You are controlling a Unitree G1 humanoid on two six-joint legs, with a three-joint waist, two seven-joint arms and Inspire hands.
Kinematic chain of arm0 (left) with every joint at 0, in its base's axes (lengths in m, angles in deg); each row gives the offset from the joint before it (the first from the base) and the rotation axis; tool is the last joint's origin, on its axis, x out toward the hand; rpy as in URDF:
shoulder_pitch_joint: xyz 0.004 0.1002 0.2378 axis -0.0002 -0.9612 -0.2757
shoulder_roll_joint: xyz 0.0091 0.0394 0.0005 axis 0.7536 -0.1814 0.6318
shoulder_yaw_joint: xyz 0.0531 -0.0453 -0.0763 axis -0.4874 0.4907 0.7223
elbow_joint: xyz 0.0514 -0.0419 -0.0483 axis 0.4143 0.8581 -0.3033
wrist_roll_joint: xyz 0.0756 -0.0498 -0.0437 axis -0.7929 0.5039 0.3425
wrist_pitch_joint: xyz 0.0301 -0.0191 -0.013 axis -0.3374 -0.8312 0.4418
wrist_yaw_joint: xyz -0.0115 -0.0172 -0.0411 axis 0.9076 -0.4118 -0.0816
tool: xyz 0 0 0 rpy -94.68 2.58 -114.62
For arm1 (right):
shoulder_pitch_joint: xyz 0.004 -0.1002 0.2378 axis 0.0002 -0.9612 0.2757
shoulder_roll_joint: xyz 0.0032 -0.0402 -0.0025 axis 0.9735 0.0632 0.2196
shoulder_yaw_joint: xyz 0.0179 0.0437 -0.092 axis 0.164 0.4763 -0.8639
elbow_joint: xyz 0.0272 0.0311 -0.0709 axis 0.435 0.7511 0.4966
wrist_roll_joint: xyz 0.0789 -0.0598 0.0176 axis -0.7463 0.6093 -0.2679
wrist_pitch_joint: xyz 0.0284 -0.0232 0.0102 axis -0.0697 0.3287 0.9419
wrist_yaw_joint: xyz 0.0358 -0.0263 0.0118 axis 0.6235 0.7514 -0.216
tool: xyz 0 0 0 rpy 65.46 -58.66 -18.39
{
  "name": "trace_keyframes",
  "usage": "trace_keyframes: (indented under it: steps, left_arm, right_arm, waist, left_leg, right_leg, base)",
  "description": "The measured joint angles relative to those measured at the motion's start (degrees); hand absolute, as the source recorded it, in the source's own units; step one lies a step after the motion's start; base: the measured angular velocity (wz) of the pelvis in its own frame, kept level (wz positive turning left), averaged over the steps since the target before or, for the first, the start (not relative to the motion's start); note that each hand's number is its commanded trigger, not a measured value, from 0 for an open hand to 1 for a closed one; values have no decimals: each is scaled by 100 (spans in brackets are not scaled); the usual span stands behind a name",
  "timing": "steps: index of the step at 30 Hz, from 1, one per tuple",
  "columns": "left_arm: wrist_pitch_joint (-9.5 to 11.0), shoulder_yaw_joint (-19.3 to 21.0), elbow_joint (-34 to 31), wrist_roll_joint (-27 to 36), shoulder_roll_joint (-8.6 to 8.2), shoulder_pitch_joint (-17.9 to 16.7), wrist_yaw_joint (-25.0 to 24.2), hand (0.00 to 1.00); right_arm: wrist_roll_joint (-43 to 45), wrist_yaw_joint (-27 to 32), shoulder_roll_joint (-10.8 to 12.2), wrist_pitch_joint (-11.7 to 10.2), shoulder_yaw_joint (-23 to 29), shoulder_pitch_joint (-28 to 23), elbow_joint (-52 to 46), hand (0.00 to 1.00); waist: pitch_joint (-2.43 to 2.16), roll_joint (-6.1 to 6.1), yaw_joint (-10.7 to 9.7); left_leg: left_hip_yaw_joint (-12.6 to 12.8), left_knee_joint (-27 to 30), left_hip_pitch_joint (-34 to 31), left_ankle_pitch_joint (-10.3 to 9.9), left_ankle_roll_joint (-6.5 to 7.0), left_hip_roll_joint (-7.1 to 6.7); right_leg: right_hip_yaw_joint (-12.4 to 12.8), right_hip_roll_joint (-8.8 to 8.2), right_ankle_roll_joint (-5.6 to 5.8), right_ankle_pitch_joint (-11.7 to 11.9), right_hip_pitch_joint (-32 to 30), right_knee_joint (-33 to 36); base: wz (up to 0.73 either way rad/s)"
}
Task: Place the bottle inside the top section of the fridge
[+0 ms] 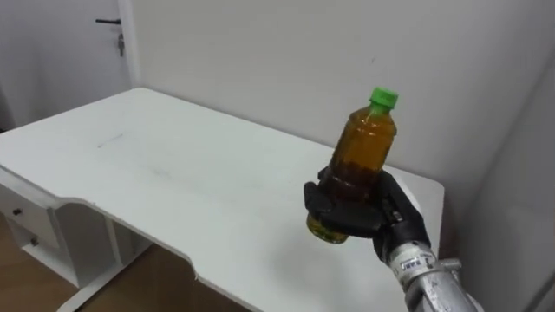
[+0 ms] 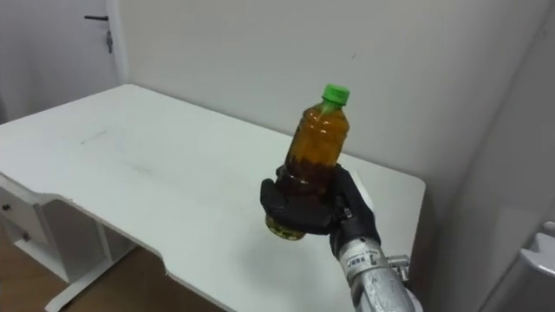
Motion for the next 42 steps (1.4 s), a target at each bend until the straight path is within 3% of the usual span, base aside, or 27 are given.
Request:
trace_keyframes:
  steps: [5,12,14,19,25,29,37,42]
  left_arm:
    - [-6,116,-41,-84,5,-9,-110,0]
    - [-14,173,-63,-137,-16,37,-143,0]
    - [-19,173,-63,-155,-18,34,-142,0]
    - [-36,238,-99,-231,-23,57,-144,0]
    - [-35,403,-69,-270,-44,63,-146,0]
    - [-32,517,24,-282,-55,63,-147,0]
    - [-7,671,20,-326,-57,43,-144,0]
    - [-2,667,9,-340,-69,-85,-136,0]
  right_arm:
    - [78,-190,-47,10,12,-1,-528,100]
    - [102,-451,-44,62,20,-6,-1221,100]
    - [102,-451,-47,96,45,-6,-1265,100]
    - [125,-485,-173,239,470,-7,-1823,100]
    - [167,-417,-227,234,943,-6,-2400,100]
    - [225,-460,-259,238,1105,-7,-2564,100]
    - [314,-403,-268,229,1863,-7,-3080,100]
    - [319,-365,-355,228,1998,-7,-3229,100]
  waist:
    - [20,55,-147]
    - [7,151,-300]
    - [-21,168,-340]
    - [-23,206,-505]
    - [-40,216,-572]
    - [-57,191,-793]
    - [-46,205,-1018]
    - [-37,231,-1144]
  left_leg:
    - [6,18,74,-15,-6,7]
    - [26,-4,186,-21,-2,-1]
    - [25,-13,218,-28,3,-1]
    - [26,-70,230,-28,3,0]
    - [153,-178,409,-24,-3,7]
    - [177,-177,423,-25,-1,5]
    - [191,-205,523,-38,-2,10]
    - [282,-205,574,-76,-17,43]
  right_leg:
    - [27,8,-1,5,32,-11]
    - [210,22,5,12,126,15]
    - [305,23,7,11,143,16]
    - [332,10,7,11,125,16]
    - [448,53,9,10,147,8]
    - [453,49,15,14,195,6]
    - [485,60,15,15,223,-5]
    - [546,88,15,15,234,-2]
  base:
    - [-4]
    - [-5]
    - [-3]
    - [-3]
    - [-13]
    - [-4]
    - [-4]
    - [-12]
